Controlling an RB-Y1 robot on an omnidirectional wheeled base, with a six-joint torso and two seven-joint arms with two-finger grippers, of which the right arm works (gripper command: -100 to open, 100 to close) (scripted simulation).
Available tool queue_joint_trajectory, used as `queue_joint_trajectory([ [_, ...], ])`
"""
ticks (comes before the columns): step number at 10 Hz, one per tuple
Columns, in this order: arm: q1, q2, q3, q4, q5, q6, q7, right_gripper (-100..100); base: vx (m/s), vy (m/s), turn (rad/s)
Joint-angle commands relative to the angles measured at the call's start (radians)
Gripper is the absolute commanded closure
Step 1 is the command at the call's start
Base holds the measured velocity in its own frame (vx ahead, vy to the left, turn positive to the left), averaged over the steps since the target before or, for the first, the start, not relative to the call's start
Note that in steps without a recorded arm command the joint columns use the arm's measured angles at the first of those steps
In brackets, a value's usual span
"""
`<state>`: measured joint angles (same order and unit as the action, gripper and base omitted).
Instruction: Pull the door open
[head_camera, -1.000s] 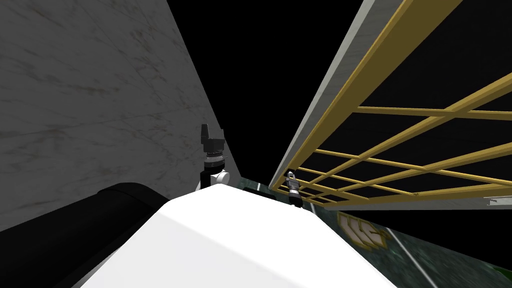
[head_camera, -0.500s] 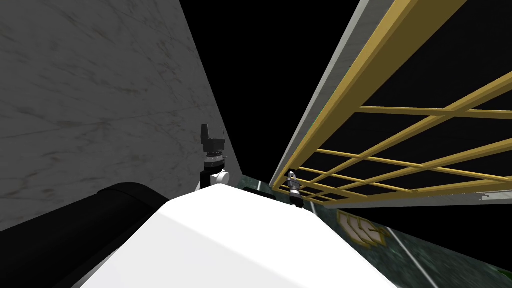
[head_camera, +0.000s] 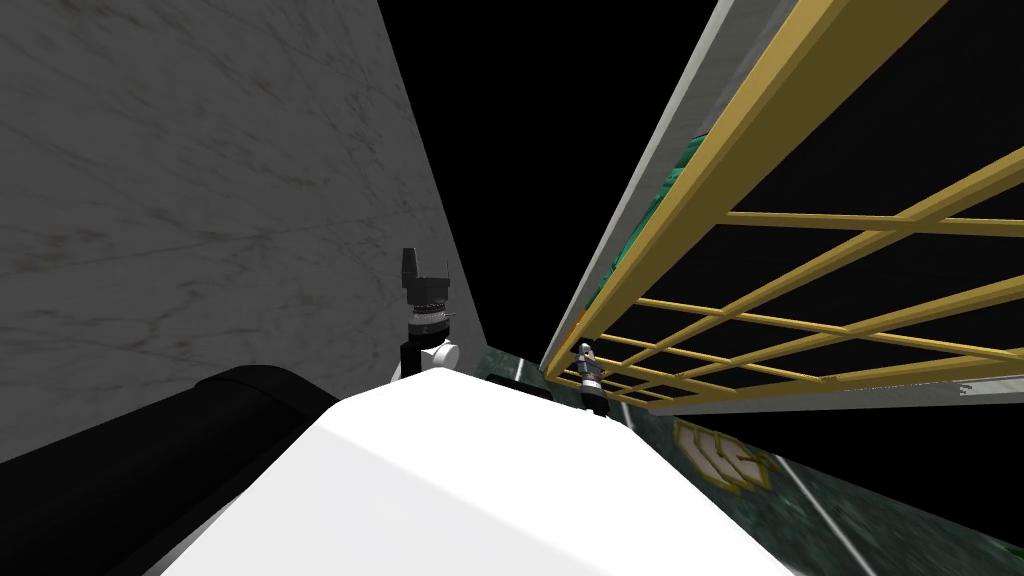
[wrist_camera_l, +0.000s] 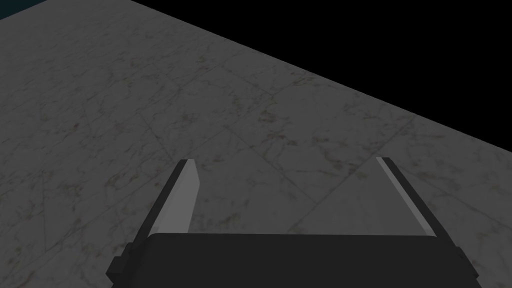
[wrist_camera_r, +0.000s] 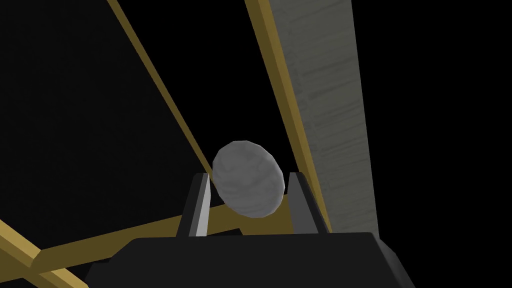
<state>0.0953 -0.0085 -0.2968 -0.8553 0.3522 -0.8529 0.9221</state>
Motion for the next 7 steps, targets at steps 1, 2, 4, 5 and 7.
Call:
queue_joint_trajectory([
  [1,0.001,-0.010,-0.004,-0.002,-0.013,-0.004,-0.035,100,-0.063,-0.005,0.024],
  [2,-0.001,-0.014,-0.001,0.001,-0.027,-0.004,-0.070,100,-0.061,0.002,0.038],
  [4,-0.003,-0.019,0.002,0.004,-0.042,-0.004,-0.106,100,-0.070,0.000,0.044],
  [5,-0.005,-0.024,0.006,0.007,-0.056,-0.004,-0.141,100,-0.068,-0.005,0.040],
  [7,-0.009,-0.034,0.013,0.014,-0.088,-0.005,-0.201,100,-0.083,-0.012,0.082],
])
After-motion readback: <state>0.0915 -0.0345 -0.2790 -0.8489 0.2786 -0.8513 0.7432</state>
